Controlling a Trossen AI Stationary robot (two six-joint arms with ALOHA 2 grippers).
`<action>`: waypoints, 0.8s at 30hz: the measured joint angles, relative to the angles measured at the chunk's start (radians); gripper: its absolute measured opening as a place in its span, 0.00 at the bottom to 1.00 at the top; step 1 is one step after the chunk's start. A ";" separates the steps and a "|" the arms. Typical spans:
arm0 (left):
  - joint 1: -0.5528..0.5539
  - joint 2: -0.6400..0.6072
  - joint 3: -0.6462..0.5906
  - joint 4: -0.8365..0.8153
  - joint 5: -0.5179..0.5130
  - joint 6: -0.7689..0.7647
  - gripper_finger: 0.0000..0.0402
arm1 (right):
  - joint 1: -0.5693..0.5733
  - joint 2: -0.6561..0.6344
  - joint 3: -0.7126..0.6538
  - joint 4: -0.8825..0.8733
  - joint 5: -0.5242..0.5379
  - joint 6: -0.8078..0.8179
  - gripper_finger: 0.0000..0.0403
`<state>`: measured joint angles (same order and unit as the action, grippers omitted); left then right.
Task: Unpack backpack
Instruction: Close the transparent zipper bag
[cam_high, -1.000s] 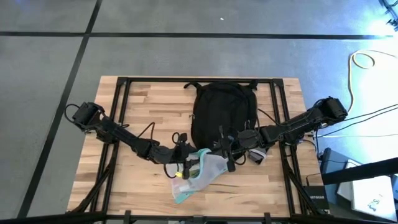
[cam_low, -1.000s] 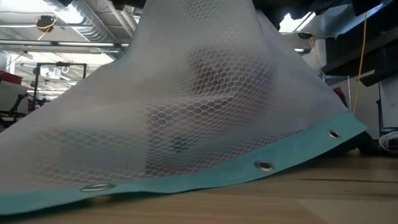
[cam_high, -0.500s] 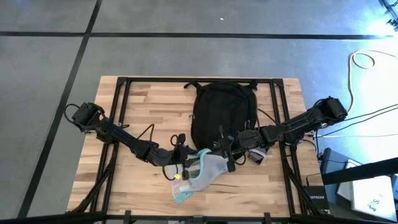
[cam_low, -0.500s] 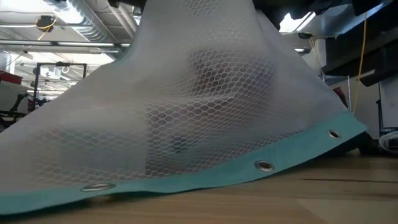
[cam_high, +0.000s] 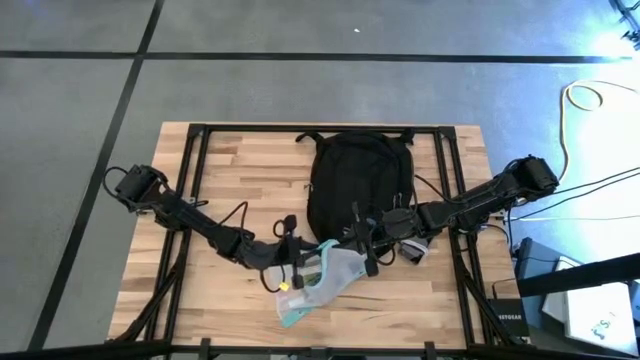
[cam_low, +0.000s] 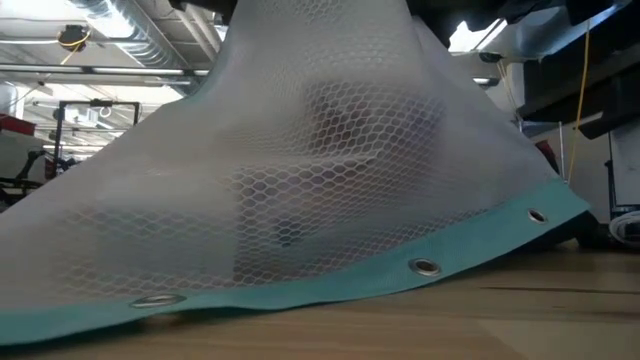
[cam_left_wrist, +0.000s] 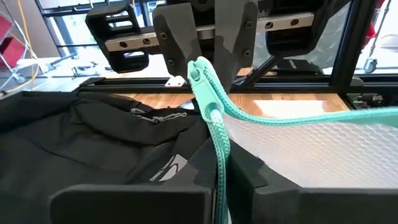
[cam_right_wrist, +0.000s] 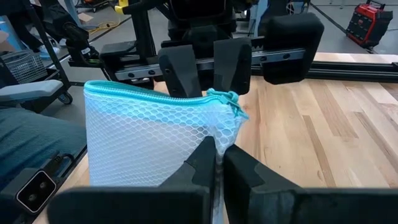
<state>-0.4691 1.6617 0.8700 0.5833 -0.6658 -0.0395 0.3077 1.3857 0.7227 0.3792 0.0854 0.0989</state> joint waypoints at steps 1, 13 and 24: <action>-0.003 -0.004 0.000 -0.017 -0.008 -0.001 0.00 | 0.000 0.000 0.000 0.002 -0.004 0.000 0.00; -0.038 -0.024 0.002 -0.109 -0.063 -0.035 0.00 | 0.000 0.000 0.001 0.010 -0.016 -0.023 0.00; -0.040 -0.024 0.001 -0.138 -0.063 -0.039 0.00 | 0.000 0.000 0.000 0.006 0.008 -0.054 0.00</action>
<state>-0.5095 1.6379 0.8707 0.4449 -0.7284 -0.0784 0.3073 1.3853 0.7231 0.3855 0.0934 0.0450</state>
